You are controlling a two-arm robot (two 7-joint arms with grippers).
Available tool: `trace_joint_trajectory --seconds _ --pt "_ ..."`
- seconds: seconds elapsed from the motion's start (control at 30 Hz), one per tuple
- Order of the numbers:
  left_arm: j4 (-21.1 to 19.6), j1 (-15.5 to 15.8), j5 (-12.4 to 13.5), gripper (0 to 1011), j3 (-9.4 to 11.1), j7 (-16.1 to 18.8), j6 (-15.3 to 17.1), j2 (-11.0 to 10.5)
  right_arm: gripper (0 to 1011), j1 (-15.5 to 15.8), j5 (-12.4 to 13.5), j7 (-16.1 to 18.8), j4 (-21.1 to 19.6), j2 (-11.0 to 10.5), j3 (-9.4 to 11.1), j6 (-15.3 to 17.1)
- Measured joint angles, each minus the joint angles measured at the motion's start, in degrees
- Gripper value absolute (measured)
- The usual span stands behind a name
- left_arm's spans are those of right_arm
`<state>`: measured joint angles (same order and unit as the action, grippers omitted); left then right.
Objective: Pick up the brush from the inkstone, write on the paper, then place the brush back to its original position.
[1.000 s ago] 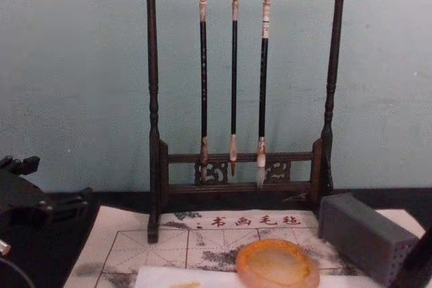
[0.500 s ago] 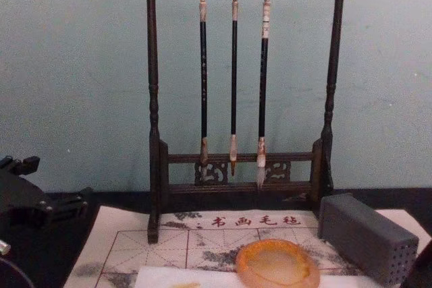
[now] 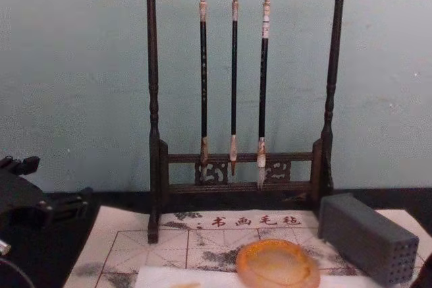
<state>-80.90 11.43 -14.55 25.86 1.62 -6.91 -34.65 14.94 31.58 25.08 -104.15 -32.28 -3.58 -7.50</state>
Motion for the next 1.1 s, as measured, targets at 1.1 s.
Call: trace_joint_trajectory --seconds 1.1 --pt "0.00 0.00 0.00 1001 0.00 0.00 0.00 0.00 181 -9.89 14.35 -4.79 1.30 4.75 -1.57 11.63"
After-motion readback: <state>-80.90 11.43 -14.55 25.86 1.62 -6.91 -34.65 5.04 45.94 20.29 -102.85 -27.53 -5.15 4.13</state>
